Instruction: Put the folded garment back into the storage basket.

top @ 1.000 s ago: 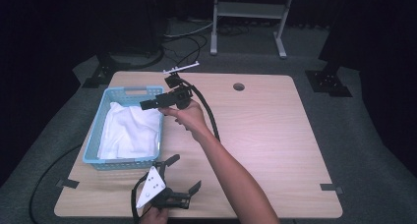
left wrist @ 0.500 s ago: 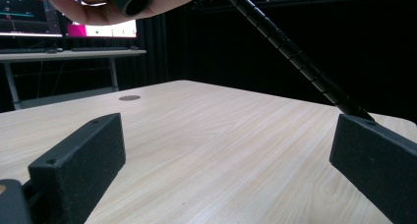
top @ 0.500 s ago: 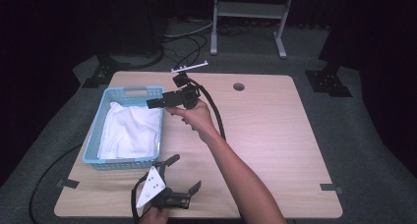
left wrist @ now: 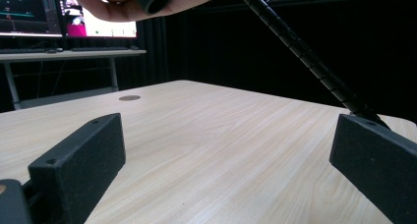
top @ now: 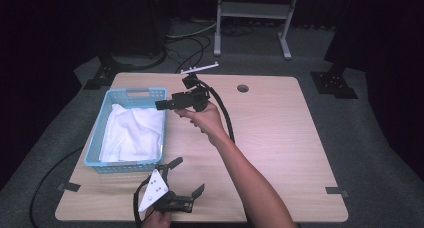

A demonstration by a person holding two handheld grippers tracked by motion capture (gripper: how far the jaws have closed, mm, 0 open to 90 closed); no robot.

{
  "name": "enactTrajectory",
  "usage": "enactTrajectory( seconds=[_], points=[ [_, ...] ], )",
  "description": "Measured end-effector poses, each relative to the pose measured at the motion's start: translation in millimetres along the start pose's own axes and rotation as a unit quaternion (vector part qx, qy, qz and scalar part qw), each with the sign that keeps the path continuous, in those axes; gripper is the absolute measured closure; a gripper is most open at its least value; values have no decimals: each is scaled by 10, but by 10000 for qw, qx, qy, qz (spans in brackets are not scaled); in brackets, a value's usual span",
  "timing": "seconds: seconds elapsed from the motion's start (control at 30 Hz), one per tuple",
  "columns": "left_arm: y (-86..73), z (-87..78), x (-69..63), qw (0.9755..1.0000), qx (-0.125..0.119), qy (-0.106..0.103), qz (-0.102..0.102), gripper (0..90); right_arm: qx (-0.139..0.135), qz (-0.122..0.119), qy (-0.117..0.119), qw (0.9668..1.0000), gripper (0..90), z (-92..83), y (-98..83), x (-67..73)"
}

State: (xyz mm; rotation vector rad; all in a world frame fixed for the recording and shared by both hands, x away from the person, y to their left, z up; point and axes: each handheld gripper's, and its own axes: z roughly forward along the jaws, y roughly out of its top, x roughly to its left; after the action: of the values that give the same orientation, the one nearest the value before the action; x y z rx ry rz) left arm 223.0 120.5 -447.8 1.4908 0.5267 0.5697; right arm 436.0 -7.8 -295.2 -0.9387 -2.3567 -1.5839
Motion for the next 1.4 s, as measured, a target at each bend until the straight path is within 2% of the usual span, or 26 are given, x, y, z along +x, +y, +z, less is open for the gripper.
enactTrajectory(
  seconds=[0.3,0.57,1.13,1.4],
  points=[
    [1,-2,0,10000,17,0,8,0,-42,46,-81,9999,127,-91,-46,-46],
    [0,-1,0,10000,13,0,9,0,-3,-9,-308,9995,125,-215,-80,-79],
    [0,-1,-1,10000,15,1,11,0,-106,-1,-419,9991,125,-467,-169,-155],
    [0,-1,0,10000,7,1,13,0,-103,10,-415,9991,125,-524,-222,-198]
  ],
)
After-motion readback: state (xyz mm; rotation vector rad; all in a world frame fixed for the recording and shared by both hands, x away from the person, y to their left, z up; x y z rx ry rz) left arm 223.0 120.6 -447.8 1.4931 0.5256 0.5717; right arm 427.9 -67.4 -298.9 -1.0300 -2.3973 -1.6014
